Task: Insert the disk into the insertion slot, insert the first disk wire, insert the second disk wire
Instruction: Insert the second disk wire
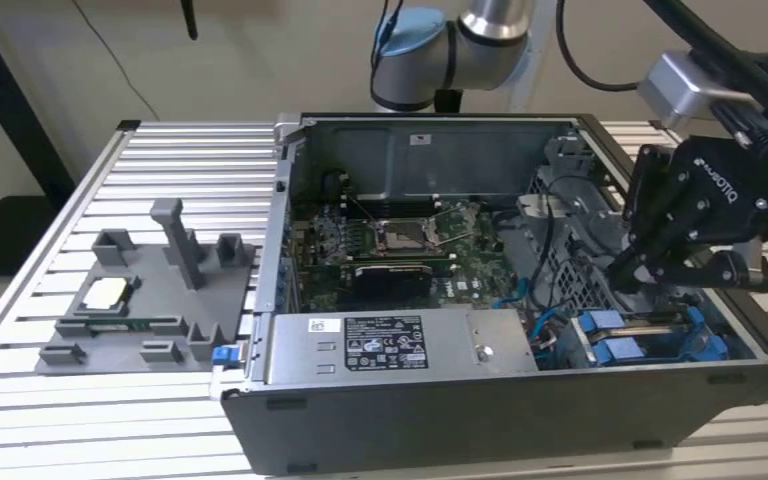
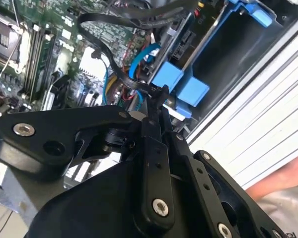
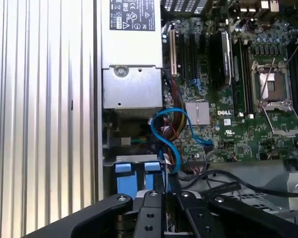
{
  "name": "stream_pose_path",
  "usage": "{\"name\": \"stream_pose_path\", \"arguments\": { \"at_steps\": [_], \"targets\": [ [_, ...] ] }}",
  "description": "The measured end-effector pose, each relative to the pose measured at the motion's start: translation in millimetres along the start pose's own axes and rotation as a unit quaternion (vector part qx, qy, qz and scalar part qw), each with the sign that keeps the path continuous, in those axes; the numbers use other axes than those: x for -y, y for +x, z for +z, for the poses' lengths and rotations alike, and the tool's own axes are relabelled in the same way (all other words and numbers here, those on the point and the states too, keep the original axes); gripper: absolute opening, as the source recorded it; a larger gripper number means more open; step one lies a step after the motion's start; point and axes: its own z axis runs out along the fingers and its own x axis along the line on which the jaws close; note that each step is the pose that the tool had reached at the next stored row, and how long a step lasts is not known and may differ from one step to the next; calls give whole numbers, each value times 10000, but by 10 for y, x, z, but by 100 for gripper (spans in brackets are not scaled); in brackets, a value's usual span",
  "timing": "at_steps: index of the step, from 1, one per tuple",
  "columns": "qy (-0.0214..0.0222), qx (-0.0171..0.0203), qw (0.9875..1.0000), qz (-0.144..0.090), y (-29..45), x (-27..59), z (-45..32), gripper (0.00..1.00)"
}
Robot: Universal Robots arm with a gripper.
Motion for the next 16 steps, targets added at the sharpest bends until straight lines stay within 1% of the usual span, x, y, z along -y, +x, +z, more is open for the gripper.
{"name": "stream_pose_path", "arguments": {
  "at_steps": [2,7,8,10,11,13,16],
  "targets": [
    [0,1,10000,-1,24,-4,6,16],
    [0,2,10000,-1,26,-5,6,16],
    [6,1,10000,-3,26,-4,11,16],
    [22,1,10000,-9,30,1,42,16],
    [22,-2,10000,-9,31,9,58,16],
    [23,-4,10000,-8,32,50,88,16],
    [21,-4,10000,-9,25,170,126,16]
  ]
}}
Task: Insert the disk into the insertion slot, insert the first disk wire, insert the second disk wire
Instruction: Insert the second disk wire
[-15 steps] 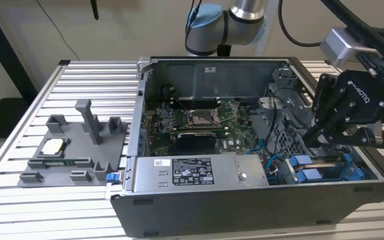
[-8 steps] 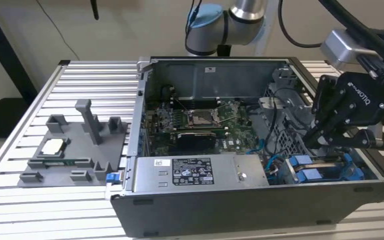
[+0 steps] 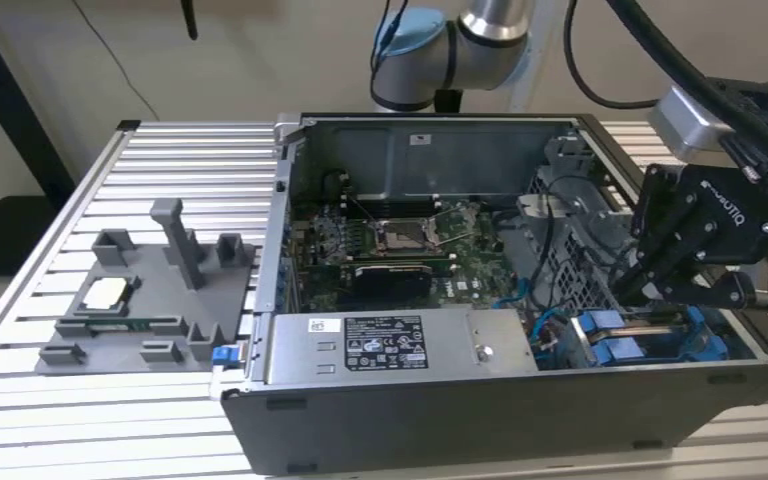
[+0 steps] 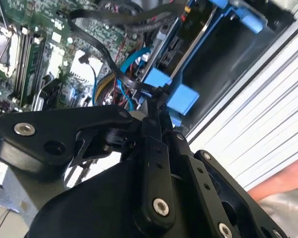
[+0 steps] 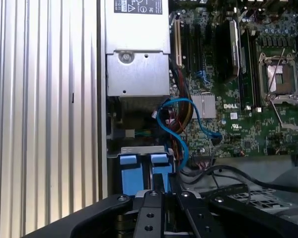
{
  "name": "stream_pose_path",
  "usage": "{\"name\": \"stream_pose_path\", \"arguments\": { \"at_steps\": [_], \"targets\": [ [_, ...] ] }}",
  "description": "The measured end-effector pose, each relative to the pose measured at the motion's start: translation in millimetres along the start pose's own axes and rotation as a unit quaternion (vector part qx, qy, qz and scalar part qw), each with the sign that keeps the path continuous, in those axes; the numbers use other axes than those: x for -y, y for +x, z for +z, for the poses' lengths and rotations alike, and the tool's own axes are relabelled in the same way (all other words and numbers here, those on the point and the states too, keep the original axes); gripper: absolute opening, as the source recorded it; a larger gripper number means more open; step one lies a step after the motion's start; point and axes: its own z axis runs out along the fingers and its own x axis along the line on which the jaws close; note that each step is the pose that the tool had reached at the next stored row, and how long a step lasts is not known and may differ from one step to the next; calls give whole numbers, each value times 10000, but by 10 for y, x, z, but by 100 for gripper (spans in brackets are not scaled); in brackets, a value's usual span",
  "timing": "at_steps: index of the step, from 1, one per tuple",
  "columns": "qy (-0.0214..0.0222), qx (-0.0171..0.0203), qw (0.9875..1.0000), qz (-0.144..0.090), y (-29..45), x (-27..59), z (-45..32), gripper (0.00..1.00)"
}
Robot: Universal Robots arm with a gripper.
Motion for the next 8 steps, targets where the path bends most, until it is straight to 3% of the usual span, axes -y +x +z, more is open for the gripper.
{"name": "stream_pose_path", "arguments": {
  "at_steps": [3,8],
  "targets": [
    [-18,-15,10000,4,-8,111,20,16],
    [-141,-80,9999,27,-28,212,34,16]
  ]
}}
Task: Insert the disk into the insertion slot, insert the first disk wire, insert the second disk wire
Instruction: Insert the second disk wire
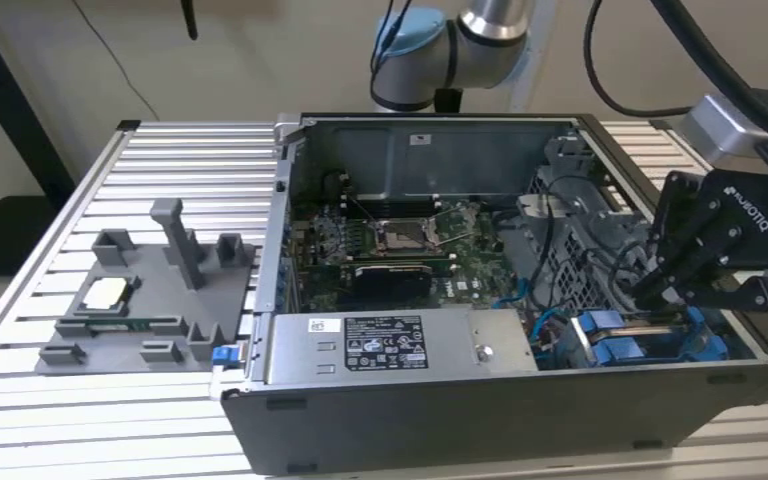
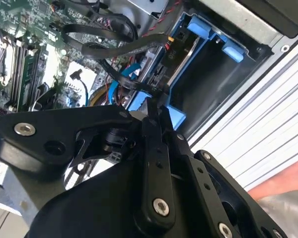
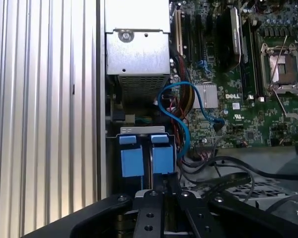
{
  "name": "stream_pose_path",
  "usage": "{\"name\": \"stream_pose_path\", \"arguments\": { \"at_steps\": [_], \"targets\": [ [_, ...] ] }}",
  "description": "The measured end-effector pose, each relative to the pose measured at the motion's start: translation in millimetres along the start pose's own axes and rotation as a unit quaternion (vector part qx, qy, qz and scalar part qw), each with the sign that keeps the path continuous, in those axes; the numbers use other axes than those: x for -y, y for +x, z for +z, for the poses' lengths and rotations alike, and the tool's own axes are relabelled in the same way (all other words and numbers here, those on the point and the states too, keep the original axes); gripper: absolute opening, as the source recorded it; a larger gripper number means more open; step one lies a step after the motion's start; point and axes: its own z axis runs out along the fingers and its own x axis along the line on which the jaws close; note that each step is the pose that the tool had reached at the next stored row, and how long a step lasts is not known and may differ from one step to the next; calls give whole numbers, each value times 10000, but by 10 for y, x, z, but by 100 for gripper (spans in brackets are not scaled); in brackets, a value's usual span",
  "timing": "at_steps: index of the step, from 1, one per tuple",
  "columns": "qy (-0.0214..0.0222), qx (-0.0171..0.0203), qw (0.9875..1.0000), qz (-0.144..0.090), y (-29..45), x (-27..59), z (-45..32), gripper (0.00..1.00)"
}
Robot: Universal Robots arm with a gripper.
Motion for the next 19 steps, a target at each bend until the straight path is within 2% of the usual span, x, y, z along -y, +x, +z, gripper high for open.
{"name": "stream_pose_path", "arguments": {
  "at_steps": [8,15,19],
  "targets": [
    [-4,-4,10000,0,-58,20,82,16],
    [3,-7,10000,-12,-62,59,117,16],
    [23,-7,10000,-18,-60,70,137,16]
  ]
}}
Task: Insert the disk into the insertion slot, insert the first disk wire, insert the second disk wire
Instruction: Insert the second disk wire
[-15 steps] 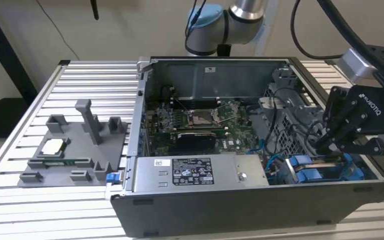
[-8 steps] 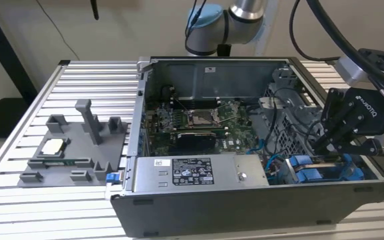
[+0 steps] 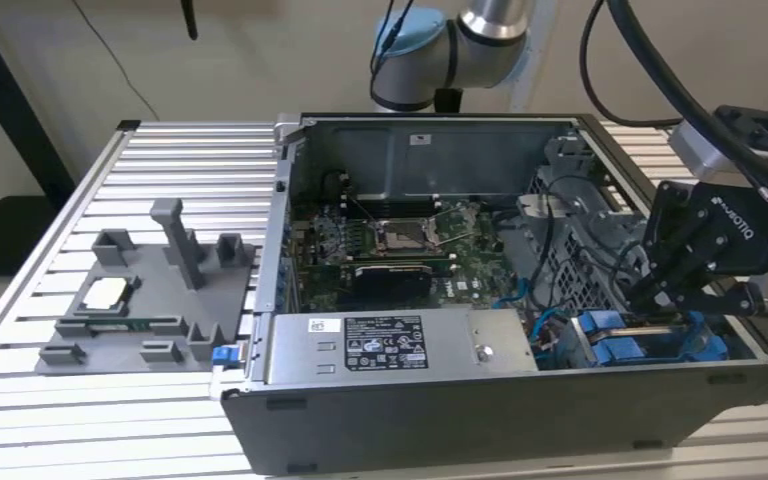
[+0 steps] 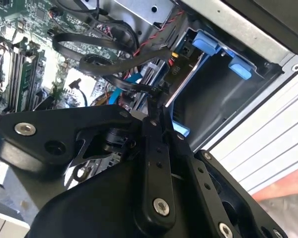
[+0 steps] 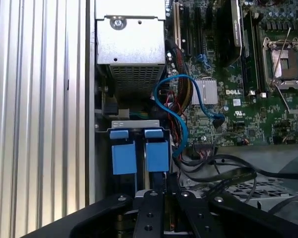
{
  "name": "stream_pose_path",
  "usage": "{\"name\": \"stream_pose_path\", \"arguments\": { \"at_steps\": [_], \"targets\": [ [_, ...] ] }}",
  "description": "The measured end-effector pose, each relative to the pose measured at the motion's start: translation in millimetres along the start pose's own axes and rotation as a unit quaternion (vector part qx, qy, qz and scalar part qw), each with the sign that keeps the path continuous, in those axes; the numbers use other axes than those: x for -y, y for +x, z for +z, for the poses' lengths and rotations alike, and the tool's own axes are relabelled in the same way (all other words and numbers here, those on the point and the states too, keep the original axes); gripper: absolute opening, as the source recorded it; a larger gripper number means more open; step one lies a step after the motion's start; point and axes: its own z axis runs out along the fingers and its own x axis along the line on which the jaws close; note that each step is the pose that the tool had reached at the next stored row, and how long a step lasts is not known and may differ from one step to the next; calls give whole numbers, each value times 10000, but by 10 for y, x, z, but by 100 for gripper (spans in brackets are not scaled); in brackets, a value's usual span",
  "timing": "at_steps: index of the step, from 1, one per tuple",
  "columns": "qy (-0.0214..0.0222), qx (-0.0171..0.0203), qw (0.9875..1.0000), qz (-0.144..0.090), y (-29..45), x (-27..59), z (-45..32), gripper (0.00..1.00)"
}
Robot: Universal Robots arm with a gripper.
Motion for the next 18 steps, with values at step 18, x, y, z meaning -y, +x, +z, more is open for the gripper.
{"name": "stream_pose_path", "arguments": {
  "at_steps": [18],
  "targets": [
    [40,2,10000,-5,-18,-34,-197,24]
  ]
}}
